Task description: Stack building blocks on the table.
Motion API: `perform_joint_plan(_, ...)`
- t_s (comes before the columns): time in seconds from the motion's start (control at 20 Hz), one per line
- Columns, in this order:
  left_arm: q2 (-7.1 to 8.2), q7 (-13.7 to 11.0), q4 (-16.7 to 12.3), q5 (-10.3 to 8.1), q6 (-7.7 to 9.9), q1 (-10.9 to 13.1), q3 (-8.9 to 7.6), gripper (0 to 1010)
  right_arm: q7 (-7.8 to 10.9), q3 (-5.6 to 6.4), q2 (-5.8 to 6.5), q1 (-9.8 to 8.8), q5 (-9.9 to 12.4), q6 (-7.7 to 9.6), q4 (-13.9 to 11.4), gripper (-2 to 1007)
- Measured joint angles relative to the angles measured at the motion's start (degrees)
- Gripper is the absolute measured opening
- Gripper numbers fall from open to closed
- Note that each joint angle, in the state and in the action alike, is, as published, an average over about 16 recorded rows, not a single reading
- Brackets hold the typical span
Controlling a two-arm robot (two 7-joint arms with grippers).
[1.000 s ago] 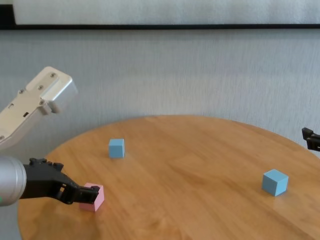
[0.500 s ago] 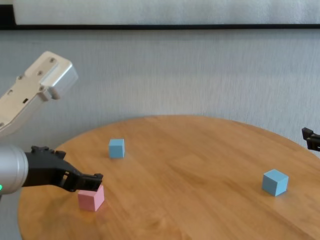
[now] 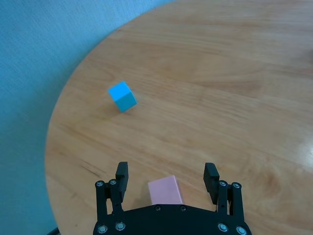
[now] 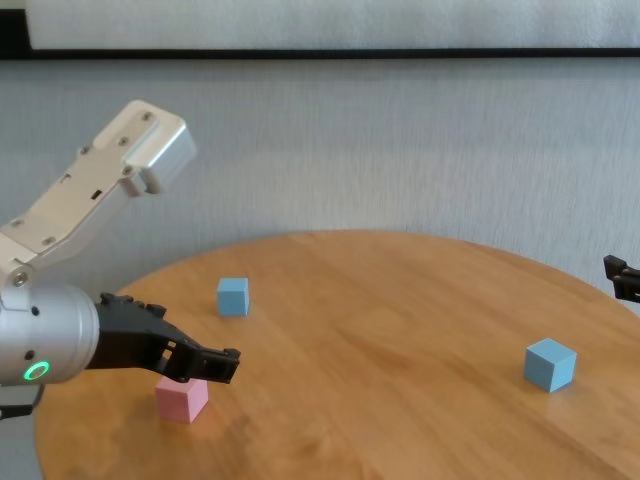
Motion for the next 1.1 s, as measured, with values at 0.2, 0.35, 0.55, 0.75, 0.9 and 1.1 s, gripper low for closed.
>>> perform_joint_plan(0.2,-0.84,-0.2,0.4,0.22,0.83,-0.2,-0.12,1002,0.0,0.0,0.0,0.0,0.0,0.0,0.0,1005)
perform_joint_plan(0.35,-1.29,-0.4,0.6,0.35,1.25,-0.1,-0.38,1001,0.0,0.0,0.0,0.0,0.0,0.0,0.0,1005)
perform_joint_plan(0.55,-1.78,-0.6,1.1,0.47,1.72,0.0,-0.84,1001,0.0,0.0,0.0,0.0,0.0,0.0,0.0,1005)
perform_joint_plan(0.75,-2.21,-1.0,1.6,0.59,2.12,0.1,-1.3,1001,0.0,0.0,0.0,0.0,0.0,0.0,0.0,1005)
perform_joint_plan(0.9,-2.52,-1.4,2.1,0.72,2.34,0.2,-1.52,1001,0.0,0.0,0.0,0.0,0.0,0.0,0.0,1005)
perform_joint_plan(1.1,-2.91,-1.9,2.8,0.97,2.59,0.1,-1.67,1002,0.0,0.0,0.0,0.0,0.0,0.0,0.0,1005)
